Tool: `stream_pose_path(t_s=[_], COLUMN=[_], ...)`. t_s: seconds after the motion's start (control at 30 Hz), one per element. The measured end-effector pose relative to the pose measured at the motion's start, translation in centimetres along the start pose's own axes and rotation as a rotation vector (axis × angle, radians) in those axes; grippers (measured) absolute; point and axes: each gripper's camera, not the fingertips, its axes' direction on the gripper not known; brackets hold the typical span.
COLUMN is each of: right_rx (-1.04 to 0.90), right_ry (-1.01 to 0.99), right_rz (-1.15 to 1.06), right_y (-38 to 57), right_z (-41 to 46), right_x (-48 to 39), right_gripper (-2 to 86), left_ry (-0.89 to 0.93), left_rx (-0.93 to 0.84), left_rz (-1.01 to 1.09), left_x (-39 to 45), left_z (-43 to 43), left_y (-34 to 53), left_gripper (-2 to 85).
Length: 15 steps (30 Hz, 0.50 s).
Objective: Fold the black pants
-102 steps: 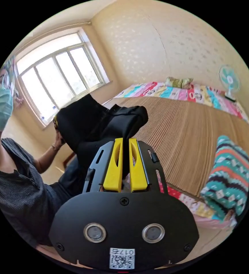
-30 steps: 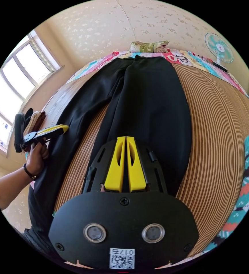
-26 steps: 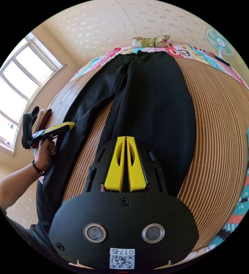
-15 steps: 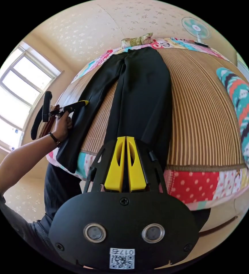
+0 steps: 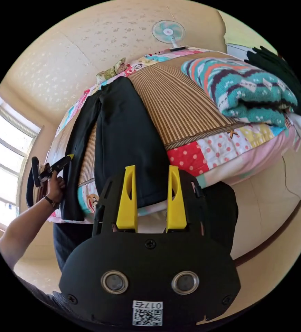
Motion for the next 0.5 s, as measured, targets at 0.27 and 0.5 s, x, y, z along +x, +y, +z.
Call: stream_pose_path(t_s=[0.27, 0.5], right_rx=[0.061, 0.000], right_ry=[-0.045, -0.072], right_rz=[0.086, 0.130], right_y=[-0.3, -1.0], right_z=[-2.8, -2.9], right_x=[4.0, 6.2], right_gripper=[8.6, 14.0], left_ry=[-0.021, 0.082], left_rx=[0.049, 0.050], left_rz=[-0.007, -0.054], left_x=[-0.6, -3.9], left_z=[-1.5, -1.9], left_y=[4.1, 4.4], left_gripper=[-1.0, -1.0])
